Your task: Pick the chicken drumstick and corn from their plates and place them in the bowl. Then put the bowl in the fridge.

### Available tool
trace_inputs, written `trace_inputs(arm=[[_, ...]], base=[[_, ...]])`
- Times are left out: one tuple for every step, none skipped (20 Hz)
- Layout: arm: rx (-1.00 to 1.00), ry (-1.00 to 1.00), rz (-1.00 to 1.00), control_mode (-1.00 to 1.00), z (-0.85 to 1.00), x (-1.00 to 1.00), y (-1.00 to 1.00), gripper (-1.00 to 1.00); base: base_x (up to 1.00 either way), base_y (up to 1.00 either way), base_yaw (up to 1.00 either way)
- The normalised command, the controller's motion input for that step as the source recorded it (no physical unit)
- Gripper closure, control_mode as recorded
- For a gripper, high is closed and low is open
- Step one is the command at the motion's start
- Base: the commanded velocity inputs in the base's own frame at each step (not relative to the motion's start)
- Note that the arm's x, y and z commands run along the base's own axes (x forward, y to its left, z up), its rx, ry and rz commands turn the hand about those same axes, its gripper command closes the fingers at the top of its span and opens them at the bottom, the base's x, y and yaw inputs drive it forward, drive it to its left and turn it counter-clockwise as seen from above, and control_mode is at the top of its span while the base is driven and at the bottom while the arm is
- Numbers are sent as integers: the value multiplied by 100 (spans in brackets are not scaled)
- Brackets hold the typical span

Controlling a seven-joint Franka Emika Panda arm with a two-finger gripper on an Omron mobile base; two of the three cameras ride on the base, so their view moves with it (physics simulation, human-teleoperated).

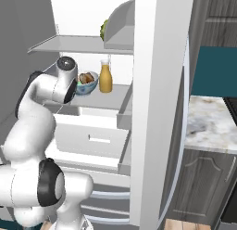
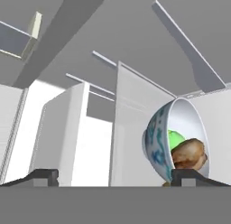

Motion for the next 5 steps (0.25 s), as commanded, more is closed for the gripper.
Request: trace_inputs(arm=[[0, 0, -4, -100, 8, -89, -10, -100], [0, -3, -10, -100, 0, -92, -14, -100], [0, -5, -14, -100, 0, -90, -13, -100], [0, -4, -15, -100, 0, -89, -12, -100], [0, -3, -15, -100, 0, -88, -12, -100]], base=[[0, 0, 0], [0, 0, 0], [0, 0, 0], [0, 0, 0], [0, 0, 0]])
